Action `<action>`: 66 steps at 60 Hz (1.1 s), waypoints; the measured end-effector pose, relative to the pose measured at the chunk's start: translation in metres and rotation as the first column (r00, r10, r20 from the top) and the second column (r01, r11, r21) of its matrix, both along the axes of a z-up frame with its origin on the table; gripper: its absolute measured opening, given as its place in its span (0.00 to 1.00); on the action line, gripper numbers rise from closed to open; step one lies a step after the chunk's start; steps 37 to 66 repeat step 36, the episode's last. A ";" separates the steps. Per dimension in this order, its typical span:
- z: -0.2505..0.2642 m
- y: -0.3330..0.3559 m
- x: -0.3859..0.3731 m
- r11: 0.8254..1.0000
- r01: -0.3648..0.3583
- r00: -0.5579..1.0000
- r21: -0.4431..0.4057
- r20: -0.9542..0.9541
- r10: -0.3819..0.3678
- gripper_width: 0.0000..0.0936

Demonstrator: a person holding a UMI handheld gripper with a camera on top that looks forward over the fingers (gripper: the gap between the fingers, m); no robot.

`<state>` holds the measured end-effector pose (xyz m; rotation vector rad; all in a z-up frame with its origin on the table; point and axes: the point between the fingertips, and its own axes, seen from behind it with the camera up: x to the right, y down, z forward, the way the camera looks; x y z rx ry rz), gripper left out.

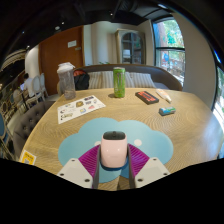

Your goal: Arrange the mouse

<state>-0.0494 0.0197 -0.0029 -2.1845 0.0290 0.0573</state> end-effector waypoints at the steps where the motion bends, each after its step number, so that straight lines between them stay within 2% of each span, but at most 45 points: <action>1: -0.003 -0.001 0.002 1.000 0.006 1.000 -0.007 0.001 -0.006 0.45; 5: -0.005 -0.003 0.005 1.000 0.012 1.000 -0.003 0.010 -0.012 0.46; 9: -0.006 -0.003 0.007 1.000 0.017 1.000 -0.017 0.014 -0.016 0.51; 15: -0.007 -0.006 0.005 0.999 -0.012 1.000 -0.033 0.013 0.013 0.59; 20: -0.001 -0.018 -0.004 0.998 -0.064 0.998 -0.029 -0.014 0.064 0.86; 22: 0.004 -0.025 -0.005 0.997 -0.077 0.997 -0.023 -0.023 0.077 0.92; 28: 0.015 -0.055 0.002 0.994 -0.104 0.995 -0.029 -0.001 0.104 0.91; 36: 0.036 -0.091 0.020 0.993 -0.116 0.993 0.010 0.017 0.116 0.91; 66: 0.036 -0.091 0.020 0.993 -0.116 0.993 0.010 0.017 0.116 0.91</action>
